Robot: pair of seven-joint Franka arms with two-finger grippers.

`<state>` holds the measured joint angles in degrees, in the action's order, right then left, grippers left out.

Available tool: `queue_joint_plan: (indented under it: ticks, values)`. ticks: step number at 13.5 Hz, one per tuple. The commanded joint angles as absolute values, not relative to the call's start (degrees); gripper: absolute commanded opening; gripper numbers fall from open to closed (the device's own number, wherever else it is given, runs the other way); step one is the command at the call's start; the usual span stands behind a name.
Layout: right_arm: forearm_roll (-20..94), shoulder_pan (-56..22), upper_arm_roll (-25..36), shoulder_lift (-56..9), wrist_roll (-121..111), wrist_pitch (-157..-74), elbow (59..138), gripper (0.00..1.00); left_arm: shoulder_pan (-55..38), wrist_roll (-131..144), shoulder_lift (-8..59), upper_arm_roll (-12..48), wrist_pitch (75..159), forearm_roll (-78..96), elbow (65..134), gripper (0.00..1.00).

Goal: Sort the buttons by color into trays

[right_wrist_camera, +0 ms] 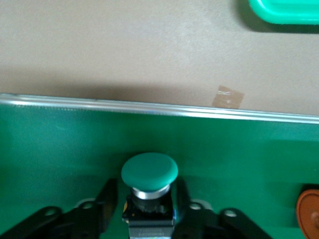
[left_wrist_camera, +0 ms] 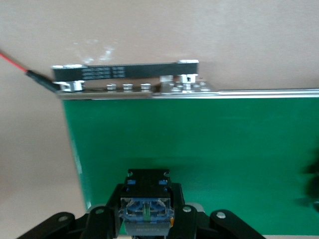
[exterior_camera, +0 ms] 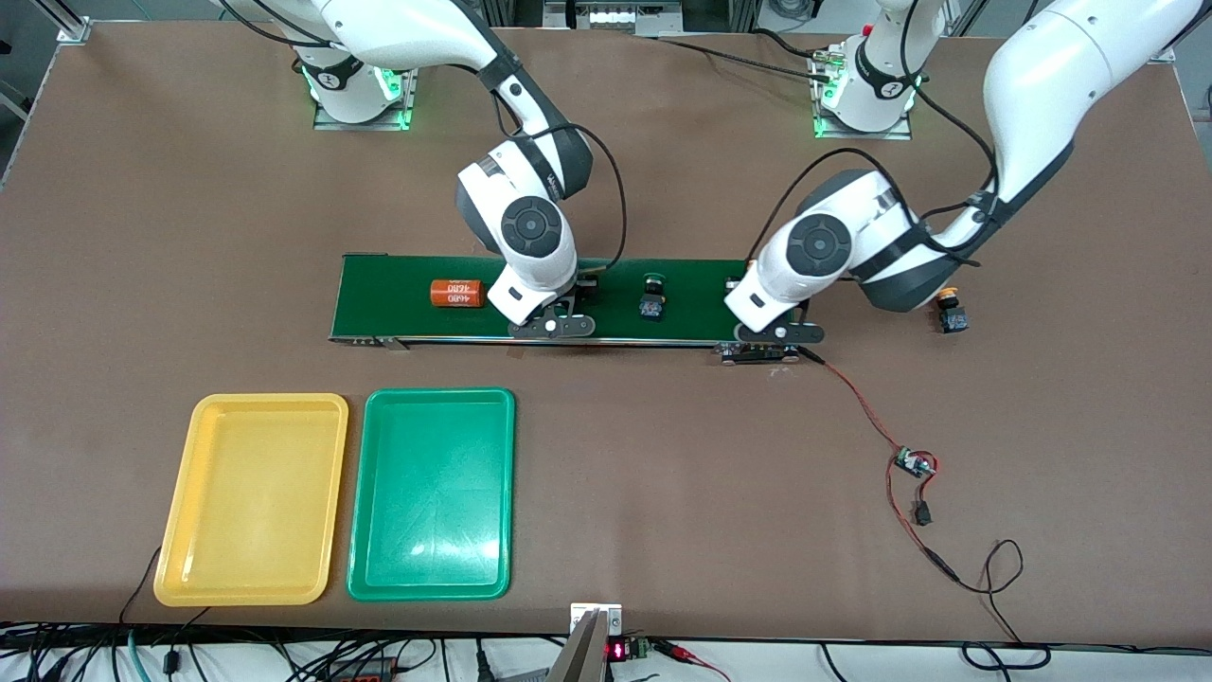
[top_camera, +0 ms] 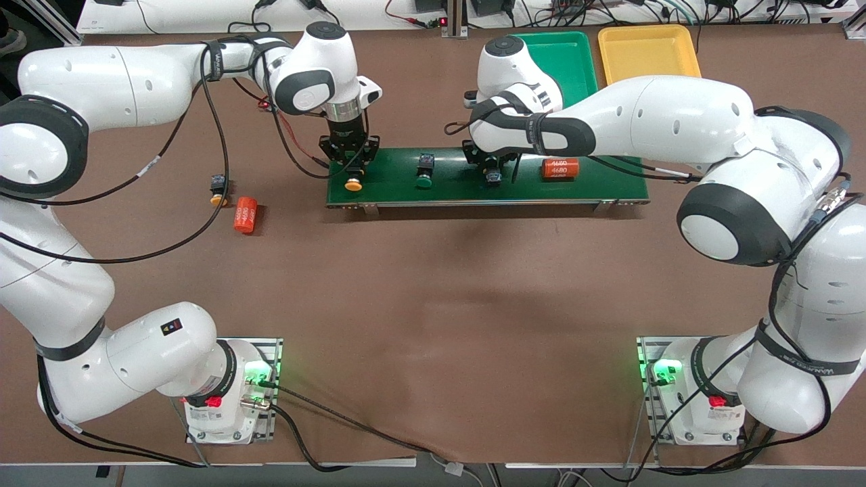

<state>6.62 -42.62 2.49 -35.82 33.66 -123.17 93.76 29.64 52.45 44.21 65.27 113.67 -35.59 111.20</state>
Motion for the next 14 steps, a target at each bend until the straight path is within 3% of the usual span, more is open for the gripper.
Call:
queue_joint_plan:
  ticks: [1,2,3,5,10,14]
  values:
    - [7.29,-42.1,2.37,-35.16,34.01,-122.43,93.26,0.08,28.66,52.21,46.93,63.46,116.09,-34.63,109.78,0.32]
    - [7.29,-42.1,2.37,-34.9,33.49,-122.43,92.56,0.08,28.48,52.64,46.93,63.37,116.63,-34.72,109.78,0.51]
    - [7.29,-42.01,2.46,-34.81,33.49,-122.43,91.94,0.08,29.0,52.99,46.41,63.46,116.63,-34.72,109.69,1.0]
    - [7.12,-41.32,2.9,-34.72,33.57,-122.43,90.54,0.08,30.05,52.82,45.18,64.59,115.15,-34.63,107.6,1.0]
    - [6.68,-36.49,5.18,-34.63,32.52,-122.95,86.14,0.03,29.44,51.68,45.09,68.99,90.92,-34.72,92.04,1.0]
    - [6.24,-32.8,8.0,-37.79,30.42,-123.31,82.1,0.0,34.69,46.16,45.44,67.42,82.53,-35.86,89.3,1.0]
